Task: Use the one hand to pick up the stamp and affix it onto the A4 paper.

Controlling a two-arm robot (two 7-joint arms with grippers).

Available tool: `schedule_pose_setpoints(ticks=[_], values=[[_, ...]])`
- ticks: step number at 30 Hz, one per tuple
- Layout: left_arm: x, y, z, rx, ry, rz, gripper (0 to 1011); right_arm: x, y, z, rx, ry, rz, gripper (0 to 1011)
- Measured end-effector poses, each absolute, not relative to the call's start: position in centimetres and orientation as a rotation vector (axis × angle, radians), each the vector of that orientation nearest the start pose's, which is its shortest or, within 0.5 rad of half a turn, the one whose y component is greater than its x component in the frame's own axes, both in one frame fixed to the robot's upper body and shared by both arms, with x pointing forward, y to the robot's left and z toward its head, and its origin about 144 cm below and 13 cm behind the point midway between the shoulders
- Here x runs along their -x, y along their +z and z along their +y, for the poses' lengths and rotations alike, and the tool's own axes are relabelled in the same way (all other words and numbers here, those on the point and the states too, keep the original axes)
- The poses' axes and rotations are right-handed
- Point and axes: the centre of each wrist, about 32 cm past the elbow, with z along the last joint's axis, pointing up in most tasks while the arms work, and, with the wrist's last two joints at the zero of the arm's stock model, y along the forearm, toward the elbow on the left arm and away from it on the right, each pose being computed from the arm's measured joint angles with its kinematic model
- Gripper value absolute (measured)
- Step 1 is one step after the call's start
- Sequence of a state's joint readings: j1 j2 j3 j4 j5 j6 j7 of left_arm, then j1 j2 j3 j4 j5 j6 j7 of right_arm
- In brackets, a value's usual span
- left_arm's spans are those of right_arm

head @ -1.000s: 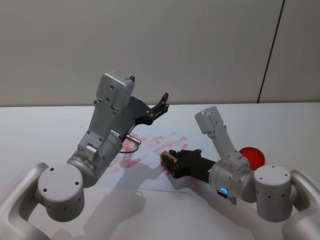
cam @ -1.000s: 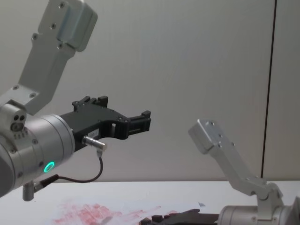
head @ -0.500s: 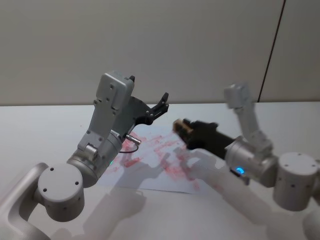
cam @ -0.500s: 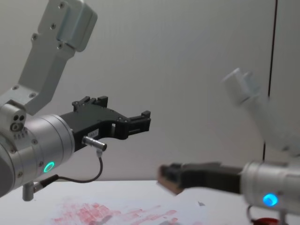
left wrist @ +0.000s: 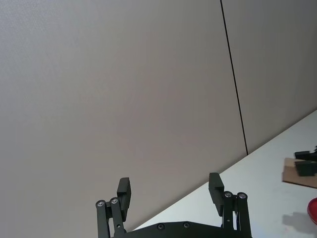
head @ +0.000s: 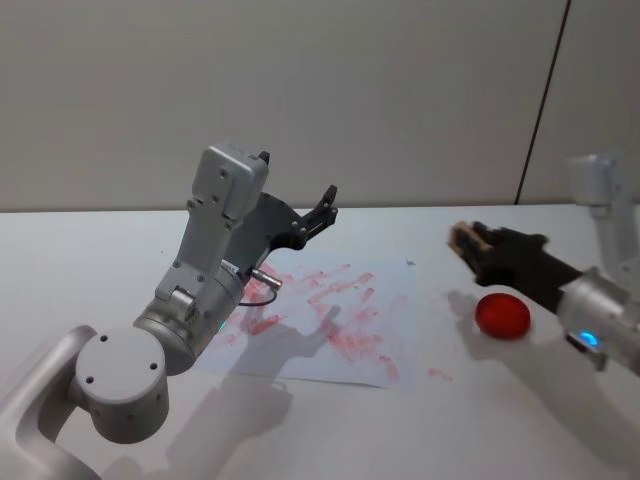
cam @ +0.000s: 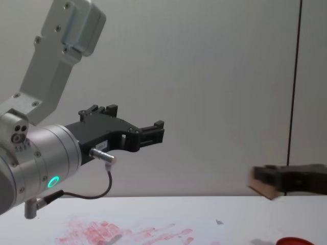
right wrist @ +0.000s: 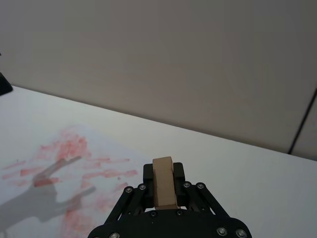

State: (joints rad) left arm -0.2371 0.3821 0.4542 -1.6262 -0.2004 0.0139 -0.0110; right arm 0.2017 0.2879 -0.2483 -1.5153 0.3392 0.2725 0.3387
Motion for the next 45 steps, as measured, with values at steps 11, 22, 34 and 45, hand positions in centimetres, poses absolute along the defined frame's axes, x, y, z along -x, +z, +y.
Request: schedule_pose_setpoints(ticks=[11,22,34,45], values=[[-49.2,120.4,19.8,-0.061,1.124,-0.268,1002,-49.4,118.1,-27.1,0.201,-1.041,0.183,225],[-49.2,120.4,19.8,-0.061,1.124,-0.268,1001,-49.6,117.3,-27.7,0.275,-1.037,0.192,225],[-49.2,120.4,19.8,-0.061,1.124,-0.268,1001,-49.9,116.3,-27.7,0.346,-1.042,0.197,225],[-49.2,120.4,19.8,-0.061,1.124,-0.268,1001,-50.1,115.8,-27.5,0.374,-1.041,0.197,425]])
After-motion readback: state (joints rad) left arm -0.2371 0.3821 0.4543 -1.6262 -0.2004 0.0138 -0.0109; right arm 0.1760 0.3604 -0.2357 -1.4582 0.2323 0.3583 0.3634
